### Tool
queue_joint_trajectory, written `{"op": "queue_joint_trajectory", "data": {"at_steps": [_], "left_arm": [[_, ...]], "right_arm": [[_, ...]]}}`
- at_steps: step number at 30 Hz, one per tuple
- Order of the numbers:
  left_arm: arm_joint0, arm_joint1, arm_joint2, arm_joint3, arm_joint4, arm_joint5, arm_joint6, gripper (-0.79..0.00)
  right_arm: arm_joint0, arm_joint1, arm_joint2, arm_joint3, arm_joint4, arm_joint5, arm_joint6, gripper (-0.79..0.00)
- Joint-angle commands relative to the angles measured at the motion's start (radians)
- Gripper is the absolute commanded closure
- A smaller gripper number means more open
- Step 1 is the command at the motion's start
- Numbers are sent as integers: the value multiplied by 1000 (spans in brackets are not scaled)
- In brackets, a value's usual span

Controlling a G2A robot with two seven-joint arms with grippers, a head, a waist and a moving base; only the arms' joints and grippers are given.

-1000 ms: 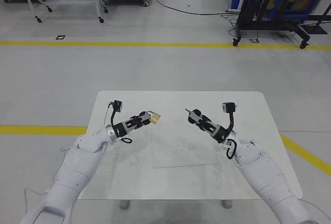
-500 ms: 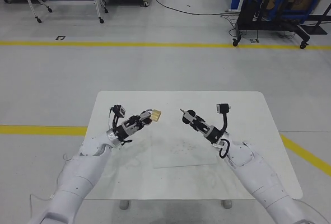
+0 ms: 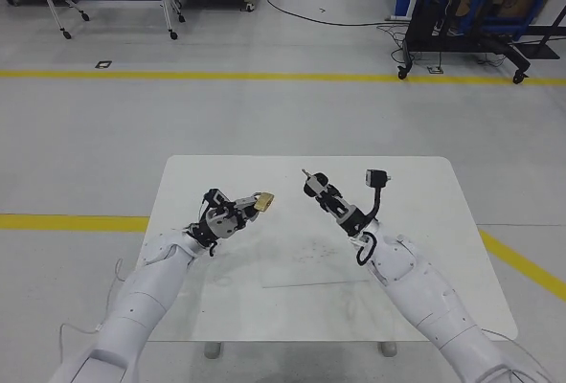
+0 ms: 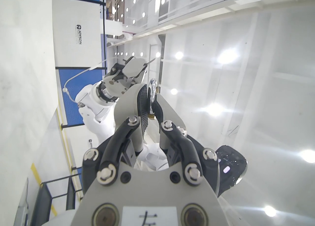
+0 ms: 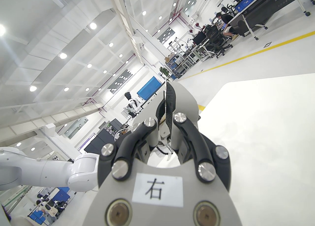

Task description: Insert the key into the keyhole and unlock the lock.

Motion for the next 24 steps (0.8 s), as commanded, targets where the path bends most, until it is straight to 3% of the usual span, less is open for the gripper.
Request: {"op": "queue_joint_trajectory", "data": {"at_steps": [1, 11, 24], "left_arm": [[-8, -3, 11, 15, 21, -4, -23, 0], [-37, -16, 30, 45, 83, -31, -51, 0], [-52, -31, 32, 67, 116, -72, -22, 0]], "right_arm": [[10, -9, -16, 13, -3, 6, -6, 0], [63, -43, -69, 87, 0, -15, 21, 0], [75, -57, -74, 105, -1, -44, 111, 0]]}}
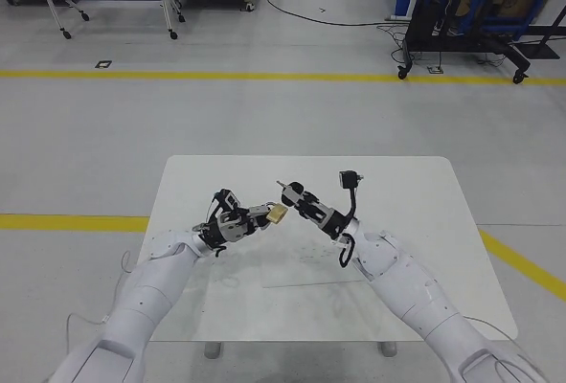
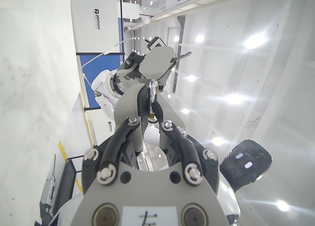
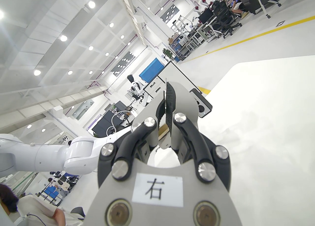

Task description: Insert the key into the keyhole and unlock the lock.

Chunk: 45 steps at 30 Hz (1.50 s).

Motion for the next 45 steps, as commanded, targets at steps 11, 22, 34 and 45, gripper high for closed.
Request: {"op": "queue_joint_trajectory", "data": {"at_steps": [11, 22, 34, 45], "left_arm": [[-4, -6, -4, 5, 42, -32, 19, 0], [4, -9, -37, 17, -4, -11, 26, 0], [-9, -25, -59, 65, -87, 158, 120, 0], [-30, -38, -34, 85, -9, 121, 144, 0]], "right_arm": [[-4, -11, -4, -16, -9, 18, 37, 0], [-8, -18, 32, -10, 5, 23, 3, 0], [-76, 8, 116, -90, 0, 53, 74, 0], [-100, 14, 120, -141, 60, 136, 155, 0]]}}
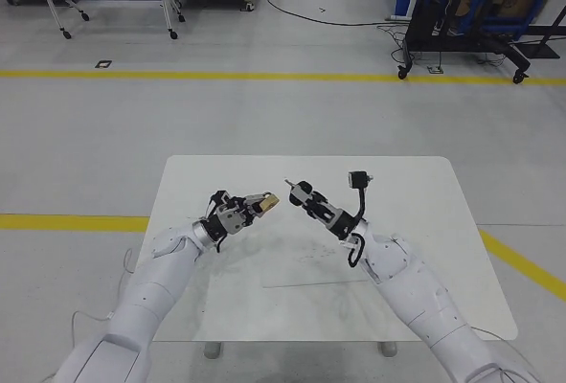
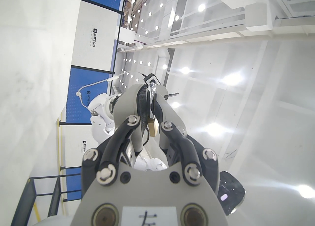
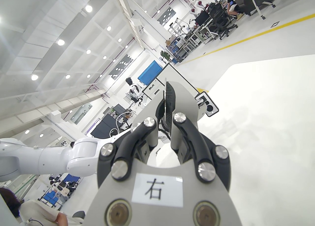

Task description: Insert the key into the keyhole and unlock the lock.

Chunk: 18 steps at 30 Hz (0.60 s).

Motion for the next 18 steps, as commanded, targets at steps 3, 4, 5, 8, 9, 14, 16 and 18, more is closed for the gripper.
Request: {"op": "queue_joint_trajectory", "data": {"at_steps": [3, 4, 5, 8, 9, 14, 16, 18], "left_arm": [[1, -3, -3, 1, 18, -42, 21, 0], [2, -3, -3, 2, 22, -47, 23, 0], [2, -4, -3, 3, 27, -55, 27, 0], [6, -5, -3, 5, 43, -85, 40, 0], [8, -6, -4, 4, 43, -94, 45, 0], [15, -8, -10, 4, 68, -145, 82, 0], [14, -5, -8, 1, 107, -174, 105, 0], [16, -4, -8, -5, 128, -190, 123, 0]], "right_arm": [[-56, 21, 48, -128, 117, 194, 169, 0], [-72, 25, 59, -153, 137, 242, 183, 0], [-93, 30, 76, -203, 154, 306, 199, 0], [-176, 43, 104, -350, 240, 472, 274, 0], [-197, 47, 110, -385, 252, 527, 298, 0], [-232, 52, 107, -440, 226, 713, 276, 0], [-224, 48, 96, -427, 239, 726, 248, 0], [-219, 44, 89, -420, 254, 728, 234, 0]]}}
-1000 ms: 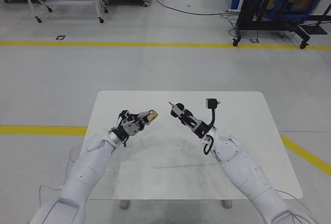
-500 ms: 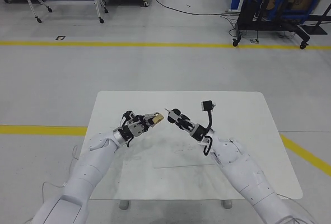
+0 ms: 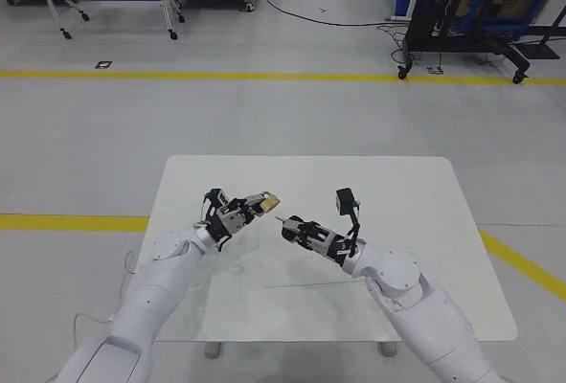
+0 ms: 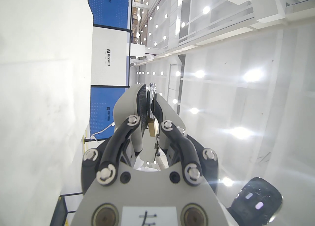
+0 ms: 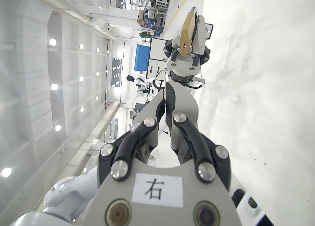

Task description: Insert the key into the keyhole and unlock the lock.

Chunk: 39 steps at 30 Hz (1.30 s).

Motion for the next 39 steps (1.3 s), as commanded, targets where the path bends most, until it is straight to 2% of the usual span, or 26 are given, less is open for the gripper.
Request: {"op": "queue_joint_trajectory", "data": {"at_steps": [1, 10, 39], "left_arm": [[3, 2, -2, -8, 22, -16, 20, 0], [23, 6, -18, -48, 52, -32, 52, 0], [31, 8, -44, -65, 98, -10, 44, 0]], "right_arm": [[5, -3, -7, 10, 15, 1, -13, 0], [54, -22, -53, 76, 34, 50, -91, 0], [110, -50, -93, 147, 3, 43, -185, 0]]}}
